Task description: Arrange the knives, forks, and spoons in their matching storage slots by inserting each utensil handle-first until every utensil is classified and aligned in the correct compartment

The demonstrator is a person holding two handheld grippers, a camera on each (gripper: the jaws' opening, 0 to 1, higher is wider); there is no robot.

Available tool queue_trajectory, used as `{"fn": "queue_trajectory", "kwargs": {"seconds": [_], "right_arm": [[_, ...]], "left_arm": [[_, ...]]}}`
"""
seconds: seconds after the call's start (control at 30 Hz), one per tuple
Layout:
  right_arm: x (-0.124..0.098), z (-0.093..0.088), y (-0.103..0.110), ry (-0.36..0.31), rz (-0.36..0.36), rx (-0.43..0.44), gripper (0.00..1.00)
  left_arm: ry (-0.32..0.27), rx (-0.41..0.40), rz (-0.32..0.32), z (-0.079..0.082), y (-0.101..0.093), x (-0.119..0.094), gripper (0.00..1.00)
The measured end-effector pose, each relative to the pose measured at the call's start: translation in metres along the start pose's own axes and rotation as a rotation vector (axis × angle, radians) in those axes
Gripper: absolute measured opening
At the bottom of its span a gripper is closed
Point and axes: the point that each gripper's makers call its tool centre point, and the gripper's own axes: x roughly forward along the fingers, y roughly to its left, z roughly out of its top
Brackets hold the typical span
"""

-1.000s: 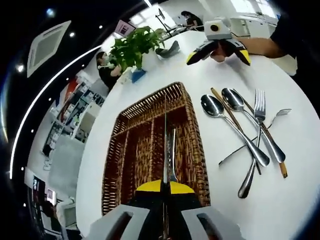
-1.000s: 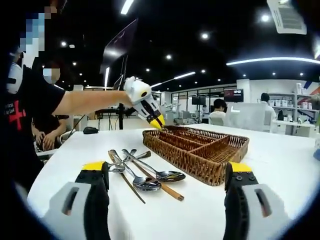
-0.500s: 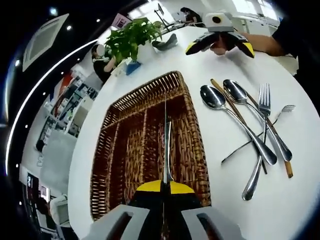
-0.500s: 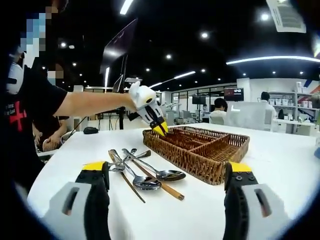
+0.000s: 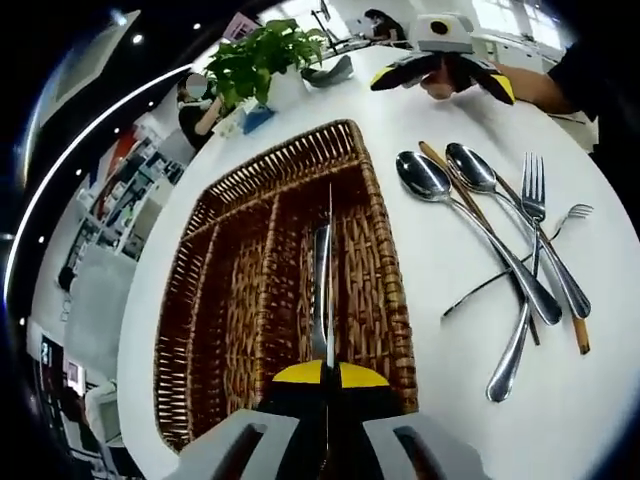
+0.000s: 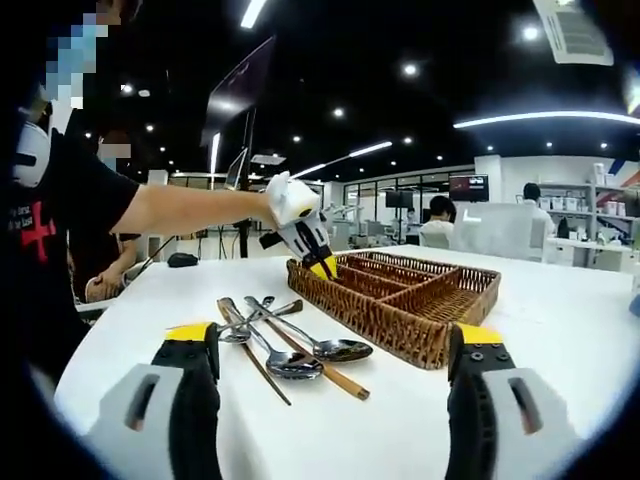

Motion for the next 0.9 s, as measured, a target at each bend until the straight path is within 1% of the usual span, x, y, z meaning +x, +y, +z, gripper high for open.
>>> {"fn": "queue_trajectory", "kwargs": {"seconds": [0.17, 0.2, 0.23, 0.27, 0.33, 0.37, 0.43, 0.5, 0.63, 0.7, 0.73, 0.77, 0.8, 0.83, 0.87, 0.9], "right_arm": [[0.001, -0.001, 0.000, 0.004, 0.000, -0.001, 0.98], [0.001, 0.000, 0.000, 0.003, 0.001, -0.001, 0.97], [0.001, 0.000, 0.000, 0.002, 0.001, -0.002, 0.97], [0.001, 0.000, 0.000, 0.001, 0.002, -0.001, 0.97], [0.001, 0.000, 0.000, 0.002, 0.002, -0.001, 0.97], [0.001, 0.000, 0.000, 0.004, 0.002, -0.002, 0.97], [0.001, -0.001, 0.000, 0.007, 0.003, -0.003, 0.97], [0.001, -0.001, 0.000, 0.008, 0.002, -0.005, 0.97], [0.001, -0.002, -0.001, 0.010, 0.000, -0.004, 0.96], [0.001, -0.003, -0.002, 0.010, 0.000, -0.003, 0.96], [0.001, -0.003, -0.002, 0.010, 0.000, -0.003, 0.96], [0.001, -0.003, -0.003, 0.011, -0.002, -0.003, 0.96], [0.001, -0.003, -0.003, 0.010, -0.002, 0.000, 0.96], [0.001, -0.003, -0.003, 0.010, -0.003, 0.000, 0.96], [0.001, -0.003, -0.004, 0.008, -0.003, 0.001, 0.96], [0.001, -0.003, -0.004, 0.009, -0.003, 0.001, 0.96]], "left_arm": [[0.027, -0.005, -0.024, -0.005, -0.004, 0.007, 0.00], [0.027, -0.044, -0.055, -0.005, -0.010, 0.007, 0.00], [0.022, -0.013, -0.034, -0.004, -0.004, 0.006, 0.00], [0.021, -0.019, -0.042, -0.004, -0.006, 0.007, 0.00], [0.029, -0.078, -0.075, -0.006, -0.009, 0.007, 0.01], [0.024, -0.087, -0.095, -0.005, -0.011, 0.008, 0.01], [0.028, -0.098, -0.108, -0.006, -0.011, 0.009, 0.01], [0.033, -0.081, -0.111, -0.006, -0.011, 0.009, 0.02], [0.037, -0.064, -0.108, -0.006, -0.012, 0.009, 0.02], [0.035, -0.044, -0.097, -0.005, -0.011, 0.009, 0.02], [0.026, -0.020, -0.086, -0.004, -0.009, 0.008, 0.04], [0.024, -0.009, -0.062, -0.004, -0.005, 0.008, 0.07], [0.003, 0.035, -0.018, 0.000, 0.003, 0.007, 0.12], [-0.001, 0.035, -0.001, 0.000, 0.005, 0.006, 0.15], [0.005, 0.010, -0.016, -0.002, 0.002, 0.005, 0.17], [-0.010, 0.010, -0.012, -0.001, 0.003, 0.004, 0.17]]}}
